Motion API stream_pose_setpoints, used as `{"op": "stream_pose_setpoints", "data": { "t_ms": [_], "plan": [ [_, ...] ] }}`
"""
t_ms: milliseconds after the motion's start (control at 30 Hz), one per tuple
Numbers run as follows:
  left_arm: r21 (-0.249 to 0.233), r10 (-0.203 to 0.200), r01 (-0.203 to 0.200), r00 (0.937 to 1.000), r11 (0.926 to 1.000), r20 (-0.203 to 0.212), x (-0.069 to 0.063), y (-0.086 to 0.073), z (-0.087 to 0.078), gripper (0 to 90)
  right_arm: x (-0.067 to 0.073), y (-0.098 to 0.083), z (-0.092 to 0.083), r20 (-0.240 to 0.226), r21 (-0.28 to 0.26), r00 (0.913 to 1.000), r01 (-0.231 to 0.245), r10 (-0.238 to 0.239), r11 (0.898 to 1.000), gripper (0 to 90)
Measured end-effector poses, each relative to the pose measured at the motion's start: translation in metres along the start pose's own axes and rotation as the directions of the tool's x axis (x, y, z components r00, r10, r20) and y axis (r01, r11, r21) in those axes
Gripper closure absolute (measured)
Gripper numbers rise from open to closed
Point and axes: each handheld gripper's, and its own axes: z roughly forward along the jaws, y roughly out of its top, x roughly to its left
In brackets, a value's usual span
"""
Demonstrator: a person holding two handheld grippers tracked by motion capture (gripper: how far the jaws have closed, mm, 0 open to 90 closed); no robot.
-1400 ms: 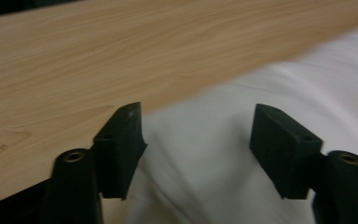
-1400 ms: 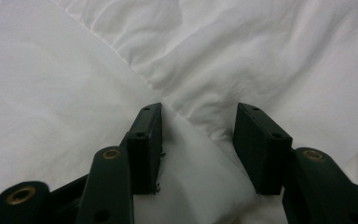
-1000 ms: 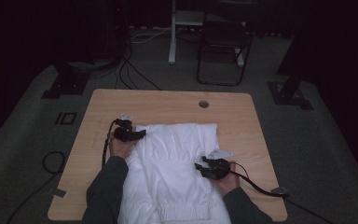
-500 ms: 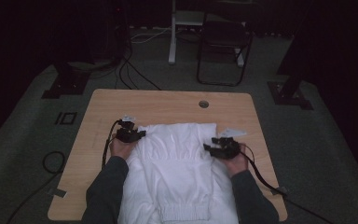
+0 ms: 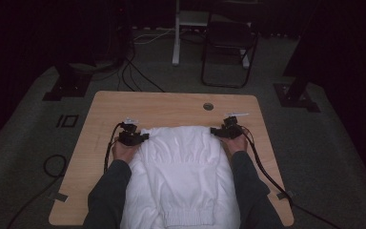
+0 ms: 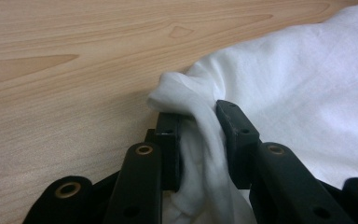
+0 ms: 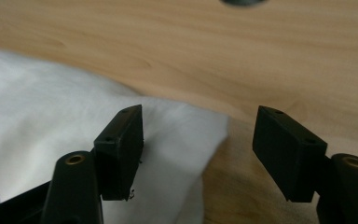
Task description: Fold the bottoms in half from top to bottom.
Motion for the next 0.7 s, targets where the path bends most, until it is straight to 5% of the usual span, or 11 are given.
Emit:
{"op": "stream_pose_setpoints", "data": {
  "t_ms": [133,233,367,433,467,533,700],
  "plan": [
    [-0.01,-0.059,0.059,0.9982,0.9982,-0.008,0.008,0.001,-0.001,59.4,0.008,-0.005,0.004,0.019,0.014,0.9992,0.036,-0.036,0.999,36.9],
    [-0.019,-0.066,0.066,0.9976,0.9977,-0.021,0.009,0.001,-0.001,48.4,0.012,-0.007,0.003,0.026,0.018,0.9986,0.045,-0.045,0.999,39.5],
    [-0.049,-0.101,0.101,0.9948,0.9937,-0.013,0.015,0.001,0.0,44.3,0.015,-0.009,0.001,-0.005,0.019,0.9995,0.032,-0.032,0.999,60.4],
    [-0.041,-0.13,0.132,0.9909,0.9905,0.034,0.017,0.001,0.0,52.1,0.016,-0.009,0.0,-0.038,0.034,0.9993,-0.001,0.002,0.999,73.9],
    [-0.028,-0.176,0.179,0.9804,0.9834,0.088,0.02,-0.001,0.001,62.3,0.015,-0.009,0.0,-0.056,0.041,0.9983,-0.011,0.013,0.999,77.9],
    [-0.028,-0.22,0.226,0.9666,0.9738,0.131,0.023,-0.001,-0.001,77.2,0.014,-0.01,0.0,-0.076,0.043,0.9965,-0.032,0.035,0.999,81.9],
    [-0.117,-0.216,0.236,0.9627,0.9646,0.163,0.025,0.008,-0.021,84.0,0.003,-0.006,-0.017,-0.103,-0.053,0.9914,-0.087,0.082,0.995,84.0]
  ]
}}
